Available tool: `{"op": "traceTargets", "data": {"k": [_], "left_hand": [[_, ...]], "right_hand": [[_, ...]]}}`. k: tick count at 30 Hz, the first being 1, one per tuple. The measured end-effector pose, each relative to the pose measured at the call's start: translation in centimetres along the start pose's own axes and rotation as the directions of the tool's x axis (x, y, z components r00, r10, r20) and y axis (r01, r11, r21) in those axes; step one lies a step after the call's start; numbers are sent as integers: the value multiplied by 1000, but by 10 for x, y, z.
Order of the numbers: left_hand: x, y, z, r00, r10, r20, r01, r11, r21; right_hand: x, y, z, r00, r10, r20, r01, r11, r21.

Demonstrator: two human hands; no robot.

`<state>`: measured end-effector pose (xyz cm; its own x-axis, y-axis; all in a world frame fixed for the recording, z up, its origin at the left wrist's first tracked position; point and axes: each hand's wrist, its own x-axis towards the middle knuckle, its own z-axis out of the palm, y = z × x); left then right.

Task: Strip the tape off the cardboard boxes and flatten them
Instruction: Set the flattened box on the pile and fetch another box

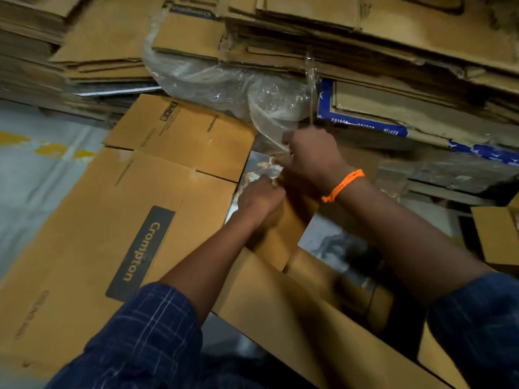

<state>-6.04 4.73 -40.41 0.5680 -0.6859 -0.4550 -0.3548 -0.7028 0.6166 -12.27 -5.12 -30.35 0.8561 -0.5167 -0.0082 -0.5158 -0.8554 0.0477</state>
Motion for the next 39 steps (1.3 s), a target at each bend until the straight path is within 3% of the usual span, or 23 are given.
{"op": "traceTargets", "data": {"k": [3,8,11,16,20,23,25,28,31,33,35,39], "left_hand": [[7,4,3,992,116,-45,-112,991,76],[13,-4,21,940,328,-97,-276,895,351],[14,1,26,912,401,-83,-307,805,508],[-12,36,57,978,191,81,-195,707,680],[-32,58,62,993,70,95,-114,765,634],[-47,80,15,963,181,200,-249,880,405],[-41,82,-37,950,299,86,-311,918,246],[-16,55,-105,941,323,-103,-294,929,226],[15,8,-104,952,203,-228,-68,869,490],[26,-10,-80,977,140,-158,-24,817,576],[28,-16,-54,989,136,-63,-84,849,521],[15,-14,-8,995,63,83,-92,901,425]], "right_hand": [[-22,-1,13,999,-10,50,12,999,-37],[-52,37,22,973,24,227,-25,1000,0],[-60,59,10,988,78,131,-83,996,36],[-61,92,0,978,171,-124,-170,985,16],[-58,100,6,932,246,-266,-249,968,22],[-65,121,8,860,319,-399,-346,938,5],[-72,138,15,838,358,-412,-387,922,14],[-79,150,37,876,381,-297,-385,922,48],[-77,145,63,920,381,-94,-378,924,48],[-75,139,79,918,394,36,-396,917,47],[-74,136,93,911,392,132,-400,915,46],[-78,134,108,914,365,180,-377,925,40]]}}
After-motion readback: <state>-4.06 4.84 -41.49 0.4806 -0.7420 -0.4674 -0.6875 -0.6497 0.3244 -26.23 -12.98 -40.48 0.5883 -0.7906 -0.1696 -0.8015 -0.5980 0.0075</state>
